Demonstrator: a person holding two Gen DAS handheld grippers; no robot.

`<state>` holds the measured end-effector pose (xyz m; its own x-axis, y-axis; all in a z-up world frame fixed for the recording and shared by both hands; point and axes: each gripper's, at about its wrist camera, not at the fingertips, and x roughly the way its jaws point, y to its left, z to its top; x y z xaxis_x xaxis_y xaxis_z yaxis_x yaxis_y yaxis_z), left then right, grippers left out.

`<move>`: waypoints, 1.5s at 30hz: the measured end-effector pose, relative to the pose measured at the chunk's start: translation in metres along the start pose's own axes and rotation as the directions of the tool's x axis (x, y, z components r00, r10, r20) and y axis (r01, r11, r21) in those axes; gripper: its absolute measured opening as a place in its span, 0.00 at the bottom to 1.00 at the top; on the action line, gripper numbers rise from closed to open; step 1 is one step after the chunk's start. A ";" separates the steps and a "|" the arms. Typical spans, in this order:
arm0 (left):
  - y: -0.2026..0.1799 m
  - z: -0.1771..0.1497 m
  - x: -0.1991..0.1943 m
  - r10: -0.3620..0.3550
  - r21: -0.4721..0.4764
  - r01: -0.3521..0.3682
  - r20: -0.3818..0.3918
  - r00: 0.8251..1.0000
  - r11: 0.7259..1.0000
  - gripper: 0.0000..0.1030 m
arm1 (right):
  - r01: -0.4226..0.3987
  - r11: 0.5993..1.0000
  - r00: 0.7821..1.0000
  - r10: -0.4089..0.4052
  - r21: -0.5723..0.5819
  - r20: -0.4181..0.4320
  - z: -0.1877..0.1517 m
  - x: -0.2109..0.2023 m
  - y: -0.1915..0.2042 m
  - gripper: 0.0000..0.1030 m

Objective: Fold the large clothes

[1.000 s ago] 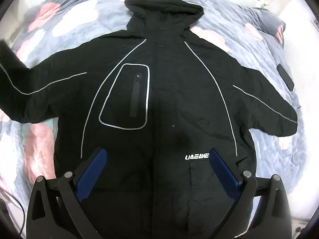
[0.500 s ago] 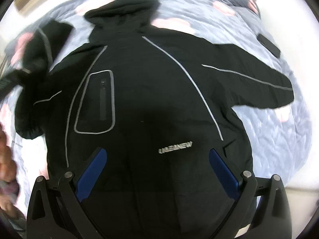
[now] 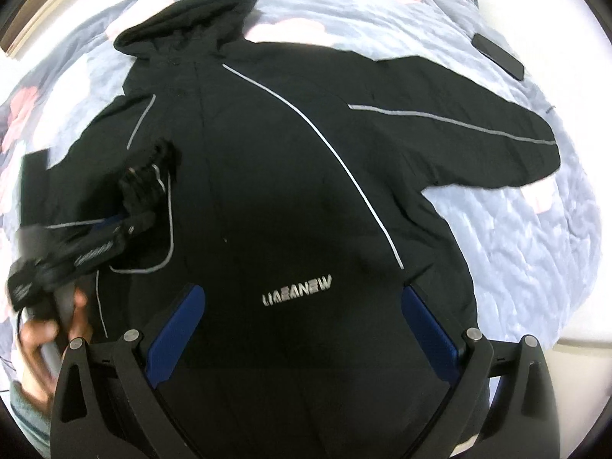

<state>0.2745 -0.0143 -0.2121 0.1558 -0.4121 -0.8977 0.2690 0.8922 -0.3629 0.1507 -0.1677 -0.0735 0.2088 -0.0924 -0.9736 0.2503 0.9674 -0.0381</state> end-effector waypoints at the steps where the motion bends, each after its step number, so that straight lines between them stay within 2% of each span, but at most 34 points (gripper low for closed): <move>1: 0.000 -0.002 -0.008 -0.016 -0.002 0.016 0.002 1.000 1.000 0.54 | -0.012 1.000 1.000 0.012 -0.007 0.011 0.005 0.000 0.003 1.00; 3: 0.000 -0.011 -0.032 -0.065 -0.003 0.065 0.016 0.998 0.998 0.55 | -0.049 0.998 0.998 0.050 -0.026 0.033 0.014 0.000 0.011 1.00; 5: 0.004 -0.024 -0.059 -0.084 -0.009 0.085 0.046 0.995 0.996 0.61 | -0.088 0.994 0.995 0.091 -0.060 0.050 0.024 0.003 0.025 1.00; 10: 0.029 -0.041 -0.106 -0.028 -0.072 0.036 0.109 0.994 0.997 0.64 | -0.221 0.966 0.975 0.223 -0.135 -0.001 0.051 0.035 0.068 1.00; 13: 0.050 -0.054 -0.127 -0.011 -0.138 0.030 0.137 0.991 0.990 0.64 | -0.246 0.953 0.969 0.247 -0.180 -0.019 0.063 0.057 0.091 1.00; 16: 0.071 -0.063 -0.135 0.024 -0.202 0.007 0.148 0.989 0.979 0.64 | -0.238 0.944 0.971 0.237 -0.227 -0.034 0.072 0.082 0.105 0.99; 18: 0.084 -0.065 -0.137 0.049 -0.238 -0.015 0.137 0.989 0.971 0.64 | -0.199 0.946 0.980 0.195 -0.254 -0.040 0.078 0.100 0.114 0.89; 20: 0.089 -0.065 -0.135 0.056 -0.251 -0.021 0.133 0.990 0.968 0.64 | -0.182 0.945 0.983 0.173 -0.272 -0.058 0.083 0.115 0.121 0.88; 21: 0.090 -0.064 -0.134 0.061 -0.254 -0.025 0.133 0.989 0.967 0.64 | -0.199 0.943 0.980 0.187 -0.267 -0.072 0.084 0.120 0.123 0.88; 22: 0.090 -0.063 -0.134 0.067 -0.254 -0.031 0.134 0.989 0.967 0.64 | -0.249 0.937 0.967 0.228 -0.246 -0.110 0.085 0.130 0.124 0.87; 23: 0.089 -0.061 -0.134 0.076 -0.249 -0.041 0.134 0.988 0.968 0.64 | -0.288 0.933 0.954 0.261 -0.214 -0.147 0.086 0.138 0.123 0.83; 24: 0.087 -0.058 -0.131 0.085 -0.241 -0.051 0.133 0.987 0.969 0.64 | -0.322 0.929 0.940 0.292 -0.184 -0.174 0.086 0.145 0.121 0.63; 25: 0.083 -0.055 -0.129 0.100 -0.230 -0.068 0.129 0.987 0.971 0.64 | -0.365 0.917 0.922 0.333 -0.160 -0.197 0.085 0.149 0.119 0.52; 26: 0.080 -0.052 -0.127 0.111 -0.218 -0.081 0.127 0.986 0.973 0.64 | -0.379 0.911 0.917 0.347 -0.161 -0.196 0.084 0.150 0.119 0.45; 27: 0.078 -0.051 -0.127 0.119 -0.207 -0.091 0.125 0.985 0.974 0.64 | -0.376 0.909 0.922 0.346 -0.182 -0.176 0.084 0.146 0.119 0.39; 30: 0.067 -0.044 -0.122 0.150 -0.166 -0.129 0.117 0.982 0.978 0.64 | -0.351 0.898 0.936 0.336 -0.265 -0.101 0.079 0.126 0.118 0.33; 34: 0.056 -0.038 -0.124 0.183 -0.135 -0.165 0.135 0.974 0.977 0.64 | -0.333 0.893 0.935 0.355 -0.302 0.018 0.083 0.088 0.096 0.32; 37: 0.049 -0.030 -0.130 0.176 -0.119 -0.157 0.168 0.970 0.980 0.64 | -0.303 0.911 0.934 0.343 -0.282 0.105 0.094 0.060 0.067 0.32; 39: 0.044 -0.022 -0.132 0.167 -0.100 -0.150 0.196 0.966 0.984 0.64 | -0.264 0.928 0.937 0.312 -0.262 0.160 0.100 0.045 0.049 0.32; 41: 0.042 -0.014 -0.128 0.162 -0.089 -0.147 0.205 0.965 0.985 0.64 | -0.191 0.954 0.942 0.244 -0.232 0.228 0.110 0.032 0.021 0.32; 43: 0.039 -0.005 -0.120 0.156 -0.084 -0.141 0.207 0.966 0.986 0.64 | -0.122 0.973 0.950 0.172 -0.196 0.262 0.116 0.031 -0.001 0.32; 45: 0.040 0.006 -0.101 0.141 -0.094 -0.125 0.187 0.972 0.988 0.64 | -0.086 0.986 0.959 0.121 -0.143 0.255 0.121 0.038 -0.027 0.32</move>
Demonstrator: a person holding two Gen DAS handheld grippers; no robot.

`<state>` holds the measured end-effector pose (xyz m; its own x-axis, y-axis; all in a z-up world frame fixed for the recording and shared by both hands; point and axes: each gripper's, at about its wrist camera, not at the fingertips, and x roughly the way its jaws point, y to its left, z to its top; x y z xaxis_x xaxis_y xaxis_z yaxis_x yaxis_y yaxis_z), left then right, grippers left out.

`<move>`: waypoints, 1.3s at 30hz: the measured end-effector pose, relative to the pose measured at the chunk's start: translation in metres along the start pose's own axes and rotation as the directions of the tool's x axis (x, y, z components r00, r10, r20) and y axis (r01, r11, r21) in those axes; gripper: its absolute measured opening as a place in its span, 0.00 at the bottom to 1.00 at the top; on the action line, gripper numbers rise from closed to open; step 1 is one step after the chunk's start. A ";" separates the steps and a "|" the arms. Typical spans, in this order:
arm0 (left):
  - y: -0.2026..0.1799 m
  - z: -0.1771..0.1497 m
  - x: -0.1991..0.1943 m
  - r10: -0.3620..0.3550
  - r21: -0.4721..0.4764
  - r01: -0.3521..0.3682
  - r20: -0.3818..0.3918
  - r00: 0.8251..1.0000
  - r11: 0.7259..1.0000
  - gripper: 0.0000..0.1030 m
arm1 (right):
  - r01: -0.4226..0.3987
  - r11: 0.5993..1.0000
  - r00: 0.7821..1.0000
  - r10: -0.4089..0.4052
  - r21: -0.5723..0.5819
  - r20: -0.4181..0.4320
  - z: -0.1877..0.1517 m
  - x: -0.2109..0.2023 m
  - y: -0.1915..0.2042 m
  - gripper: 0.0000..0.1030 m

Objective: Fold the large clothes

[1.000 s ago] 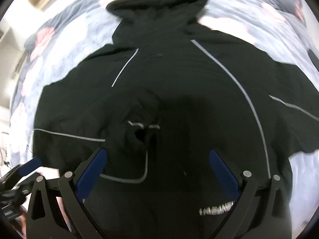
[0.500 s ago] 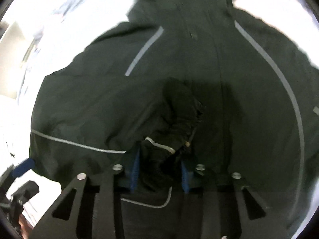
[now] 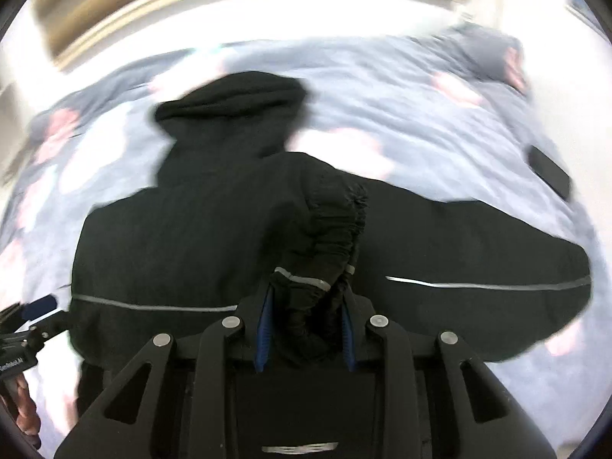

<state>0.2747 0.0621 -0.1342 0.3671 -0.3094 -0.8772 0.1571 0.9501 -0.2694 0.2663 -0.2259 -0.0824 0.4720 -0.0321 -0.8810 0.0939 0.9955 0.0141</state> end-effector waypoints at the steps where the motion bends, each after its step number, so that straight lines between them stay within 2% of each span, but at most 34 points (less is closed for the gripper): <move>1: -0.001 0.001 0.009 0.000 -0.007 0.000 -0.011 1.000 1.000 0.64 | 0.015 0.999 1.000 -0.014 0.032 -0.022 -0.002 0.006 -0.014 0.32; 4: 0.001 0.005 0.051 0.006 -0.034 -0.008 -0.074 0.997 0.999 0.64 | 0.065 0.995 0.991 -0.055 0.081 -0.119 -0.017 0.038 -0.042 0.32; 8: 0.007 -0.003 0.110 0.090 -0.022 -0.095 -0.188 0.978 0.995 0.63 | 0.084 0.994 0.969 -0.064 0.073 -0.239 -0.048 0.098 -0.056 0.32; 10: 0.005 -0.003 0.124 0.122 -0.003 -0.125 -0.193 0.974 0.992 0.64 | 0.094 0.992 0.963 -0.070 0.081 -0.259 -0.057 0.116 -0.061 0.34; 13: 0.001 -0.002 0.127 0.153 0.019 -0.152 -0.193 0.969 0.988 0.65 | 0.089 0.991 0.966 -0.062 0.098 -0.251 -0.059 0.124 -0.064 0.35; 19: -0.002 -0.003 0.115 0.150 0.040 -0.145 -0.187 0.971 0.989 0.65 | 0.079 0.994 0.965 -0.056 0.080 -0.257 -0.047 0.111 -0.063 0.41; 20: -0.005 -0.002 0.105 0.127 0.029 -0.124 -0.179 0.976 0.992 0.65 | 0.059 0.994 0.972 -0.038 0.087 -0.231 -0.044 0.095 -0.063 0.46; 23: -0.013 0.003 0.066 0.014 -0.010 -0.015 -0.104 0.994 1.000 0.65 | 0.002 0.995 0.993 0.010 0.095 -0.122 -0.039 0.053 -0.055 0.70; 24: -0.016 0.005 0.056 -0.006 -0.015 0.004 -0.081 0.997 1.000 0.66 | -0.012 0.996 0.995 0.020 0.089 -0.098 -0.038 0.046 -0.051 0.73; 26: -0.022 0.009 0.045 -0.014 -0.018 0.013 -0.046 0.999 1.000 0.66 | -0.062 0.997 0.996 0.065 0.039 -0.063 -0.033 0.036 -0.026 0.73; 28: -0.021 0.012 0.055 0.011 -0.016 -0.012 -0.065 0.998 1.000 0.66 | -0.095 0.995 0.992 0.094 -0.007 -0.079 -0.036 0.042 -0.004 0.73; 30: -0.016 0.007 0.077 0.049 -0.039 -0.054 -0.121 0.992 0.998 0.66 | -0.101 0.994 0.989 0.095 -0.044 -0.116 -0.042 0.059 0.015 0.73; 31: -0.014 0.006 0.086 0.061 -0.044 -0.068 -0.149 0.987 0.997 0.66 | -0.097 0.994 0.985 0.087 -0.057 -0.152 -0.048 0.076 0.023 0.73; 32: -0.010 0.000 0.103 0.089 -0.042 -0.099 -0.202 0.975 0.994 0.65 | -0.083 0.994 0.981 0.070 -0.066 -0.181 -0.052 0.090 0.030 0.72; 33: -0.008 -0.006 0.114 0.112 -0.026 -0.120 -0.219 0.969 0.992 0.65 | -0.050 0.996 0.970 0.029 -0.081 -0.240 -0.060 0.112 0.034 0.72; 35: -0.012 -0.010 0.119 0.141 0.018 -0.141 -0.193 0.971 0.990 0.66 | -0.042 0.997 0.953 0.020 -0.067 -0.301 -0.075 0.144 0.040 0.73; 37: -0.016 -0.009 0.120 0.167 0.038 -0.163 -0.202 0.965 0.986 0.66 | -0.062 0.997 0.960 0.045 -0.052 -0.277 -0.076 0.146 0.037 0.74; 39: -0.017 -0.006 0.120 0.173 0.049 -0.166 -0.210 0.962 0.985 0.66 | -0.066 0.996 0.956 0.048 -0.054 -0.290 -0.072 0.145 0.036 0.72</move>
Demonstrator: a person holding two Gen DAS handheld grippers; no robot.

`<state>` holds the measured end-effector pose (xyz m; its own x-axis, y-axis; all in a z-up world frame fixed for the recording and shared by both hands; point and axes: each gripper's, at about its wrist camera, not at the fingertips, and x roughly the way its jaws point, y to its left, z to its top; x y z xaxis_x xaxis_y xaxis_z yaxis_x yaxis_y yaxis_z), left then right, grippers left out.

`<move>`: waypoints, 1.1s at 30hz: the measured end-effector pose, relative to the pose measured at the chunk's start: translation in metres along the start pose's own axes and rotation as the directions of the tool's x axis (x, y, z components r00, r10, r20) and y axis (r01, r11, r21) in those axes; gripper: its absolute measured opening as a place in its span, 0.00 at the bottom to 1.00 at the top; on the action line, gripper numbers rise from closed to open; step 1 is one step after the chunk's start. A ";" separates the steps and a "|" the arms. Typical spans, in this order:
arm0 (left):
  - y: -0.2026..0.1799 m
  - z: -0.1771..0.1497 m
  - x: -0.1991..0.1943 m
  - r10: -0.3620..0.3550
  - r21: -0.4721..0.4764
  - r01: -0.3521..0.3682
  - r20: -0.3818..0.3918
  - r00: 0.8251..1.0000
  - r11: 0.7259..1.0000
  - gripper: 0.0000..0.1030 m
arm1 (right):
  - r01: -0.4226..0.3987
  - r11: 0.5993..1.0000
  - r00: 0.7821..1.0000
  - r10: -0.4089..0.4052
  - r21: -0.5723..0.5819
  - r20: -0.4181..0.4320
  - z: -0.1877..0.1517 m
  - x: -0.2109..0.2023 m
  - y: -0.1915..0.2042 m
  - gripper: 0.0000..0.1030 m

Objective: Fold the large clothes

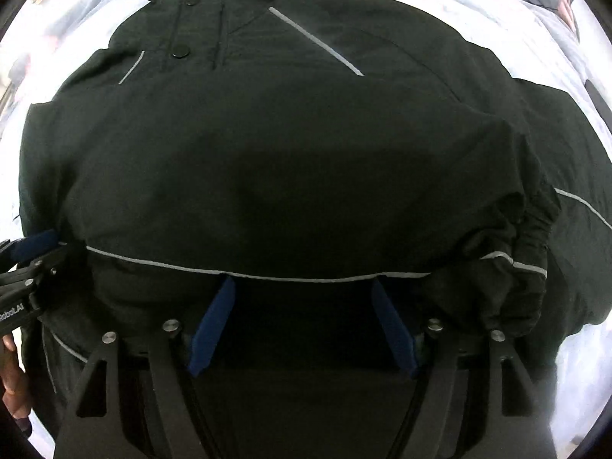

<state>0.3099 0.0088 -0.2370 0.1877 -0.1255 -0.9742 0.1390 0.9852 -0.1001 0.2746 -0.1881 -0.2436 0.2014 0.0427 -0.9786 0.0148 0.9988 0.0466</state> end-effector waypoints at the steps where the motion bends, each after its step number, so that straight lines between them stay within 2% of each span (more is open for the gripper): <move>1: 0.001 0.000 -0.002 -0.006 0.000 0.006 0.003 1.000 1.000 0.66 | 0.001 1.000 1.000 -0.001 0.000 -0.007 0.002 -0.001 -0.001 0.71; 3: 0.001 -0.004 -0.011 -0.014 0.001 0.014 0.014 1.000 1.000 0.66 | -0.021 1.000 1.000 0.021 0.013 0.000 0.001 -0.016 -0.004 0.69; 6: -0.001 -0.024 -0.042 -0.045 0.014 0.044 0.050 0.998 0.999 0.66 | -0.074 0.996 0.996 0.072 0.043 0.055 -0.014 -0.050 -0.012 0.69; 9: -0.002 -0.051 -0.072 -0.039 0.037 0.036 0.087 0.995 0.999 0.66 | -0.050 0.996 0.997 0.045 0.068 0.066 -0.036 -0.072 -0.021 0.69; 14: 0.004 -0.108 -0.117 -0.070 0.022 0.068 0.118 0.991 0.997 0.66 | -0.065 0.987 0.996 0.056 0.144 0.063 -0.079 -0.098 -0.042 0.69; 18: -0.010 -0.135 -0.144 -0.085 0.011 0.085 0.170 0.982 0.996 0.66 | -0.065 0.983 0.995 0.051 0.172 0.084 -0.107 -0.127 -0.051 0.69; 22: -0.029 -0.153 -0.167 -0.077 0.030 0.072 0.211 0.975 0.997 0.66 | -0.056 0.980 0.993 0.036 0.193 0.109 -0.126 -0.156 -0.084 0.69; 25: -0.052 -0.157 -0.182 -0.052 0.044 0.043 0.245 0.968 0.998 0.66 | -0.054 0.972 0.991 0.024 0.228 0.132 -0.129 -0.166 -0.118 0.69; 29: -0.081 -0.161 -0.196 -0.018 0.018 0.013 0.282 0.959 1.000 0.66 | -0.042 0.959 0.989 0.001 0.281 0.145 -0.126 -0.175 -0.189 0.69; 33: -0.119 -0.157 -0.197 -0.039 -0.041 0.052 0.281 0.959 0.998 0.66 | -0.011 0.944 0.984 -0.048 0.328 0.171 -0.128 -0.189 -0.266 0.70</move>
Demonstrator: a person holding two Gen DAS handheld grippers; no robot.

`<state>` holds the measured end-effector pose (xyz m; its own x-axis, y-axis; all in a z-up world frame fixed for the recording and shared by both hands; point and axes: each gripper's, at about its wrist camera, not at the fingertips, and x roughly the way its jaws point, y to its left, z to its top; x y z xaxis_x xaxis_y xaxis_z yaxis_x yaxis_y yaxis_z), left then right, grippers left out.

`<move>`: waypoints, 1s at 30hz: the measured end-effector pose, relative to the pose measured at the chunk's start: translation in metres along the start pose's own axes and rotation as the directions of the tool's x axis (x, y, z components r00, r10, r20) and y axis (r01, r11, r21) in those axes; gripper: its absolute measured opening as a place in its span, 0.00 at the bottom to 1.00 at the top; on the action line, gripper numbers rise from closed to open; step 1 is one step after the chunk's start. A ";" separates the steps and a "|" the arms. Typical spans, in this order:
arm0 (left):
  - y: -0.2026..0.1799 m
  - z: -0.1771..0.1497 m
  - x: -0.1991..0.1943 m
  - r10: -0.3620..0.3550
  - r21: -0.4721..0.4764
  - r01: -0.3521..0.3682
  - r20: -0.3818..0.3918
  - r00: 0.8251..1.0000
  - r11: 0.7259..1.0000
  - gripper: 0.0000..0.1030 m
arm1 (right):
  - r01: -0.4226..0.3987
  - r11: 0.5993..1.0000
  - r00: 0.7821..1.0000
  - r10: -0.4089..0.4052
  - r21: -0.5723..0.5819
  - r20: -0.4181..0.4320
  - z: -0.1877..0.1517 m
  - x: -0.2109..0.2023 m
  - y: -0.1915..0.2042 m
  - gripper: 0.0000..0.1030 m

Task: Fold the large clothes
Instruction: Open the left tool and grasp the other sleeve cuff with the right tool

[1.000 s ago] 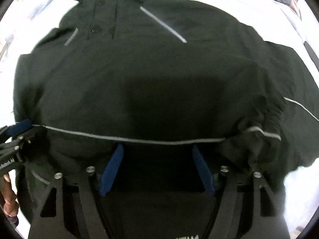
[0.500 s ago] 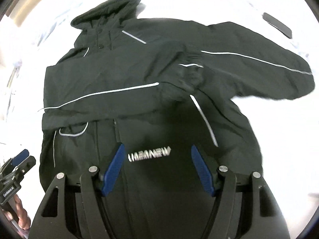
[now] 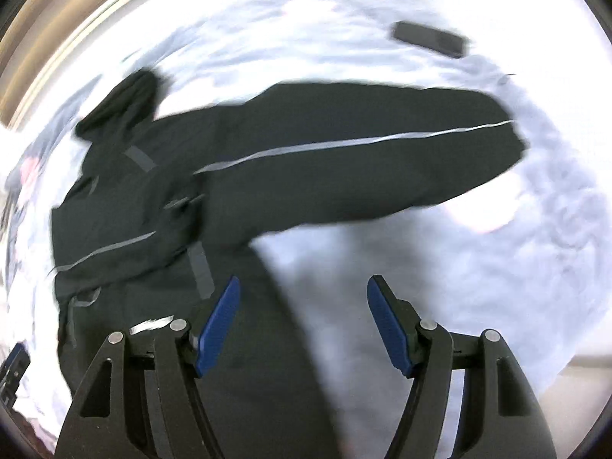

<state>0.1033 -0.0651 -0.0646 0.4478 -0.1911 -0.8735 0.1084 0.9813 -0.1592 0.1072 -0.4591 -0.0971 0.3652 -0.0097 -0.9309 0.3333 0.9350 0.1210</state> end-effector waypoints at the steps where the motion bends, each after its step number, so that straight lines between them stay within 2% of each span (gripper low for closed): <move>1: -0.008 0.000 0.001 0.000 -0.004 0.000 -0.004 1.000 1.000 0.66 | 0.025 0.999 1.000 -0.025 0.024 0.010 0.009 0.000 -0.028 0.70; 8: -0.092 -0.007 0.001 0.015 0.039 -0.014 -0.023 1.000 0.999 0.66 | 0.043 0.972 0.999 -0.046 0.232 0.011 0.052 0.018 -0.180 0.71; 11: -0.121 -0.009 -0.001 0.063 0.088 -0.061 -0.023 0.998 0.994 0.66 | 0.005 0.950 1.000 -0.009 0.311 0.013 0.070 0.031 -0.229 0.71; 14: -0.140 -0.007 -0.005 0.084 0.096 -0.082 -0.017 0.996 0.992 0.66 | -0.042 0.920 0.999 0.036 0.389 0.023 0.086 0.045 -0.268 0.71; 17: -0.151 -0.004 -0.007 0.099 0.083 -0.097 -0.011 0.995 0.992 0.66 | -0.084 0.889 0.996 0.080 0.449 0.027 0.100 0.062 -0.296 0.71; 20: -0.159 -0.002 -0.010 0.129 0.074 -0.128 -0.005 0.992 0.989 0.66 | -0.081 0.881 0.996 0.086 0.466 0.011 0.114 0.081 -0.310 0.72; 23: -0.163 0.002 -0.011 0.157 0.060 -0.156 -0.004 0.988 0.986 0.66 | -0.061 0.891 0.997 0.075 0.450 -0.014 0.130 0.105 -0.318 0.73; 27: -0.163 0.012 0.000 0.165 0.017 -0.165 -0.033 0.986 0.986 0.66 | -0.022 0.903 0.997 0.051 0.428 -0.055 0.142 0.139 -0.323 0.85; 29: -0.164 0.018 0.011 0.159 0.001 -0.159 -0.057 0.986 0.987 0.66 | -0.027 0.905 0.996 0.063 0.424 -0.071 0.143 0.150 -0.322 0.86; 30: -0.167 0.022 0.018 0.154 -0.002 -0.155 -0.071 0.985 0.988 0.66 | -0.030 0.913 0.995 0.064 0.406 -0.071 0.143 0.150 -0.319 0.82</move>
<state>0.1126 -0.2333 -0.0435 0.3947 -0.0353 -0.9181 0.0360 0.9991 -0.0230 0.1799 -0.8090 -0.2263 0.3235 0.0755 -0.9432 0.6461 0.7106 0.2785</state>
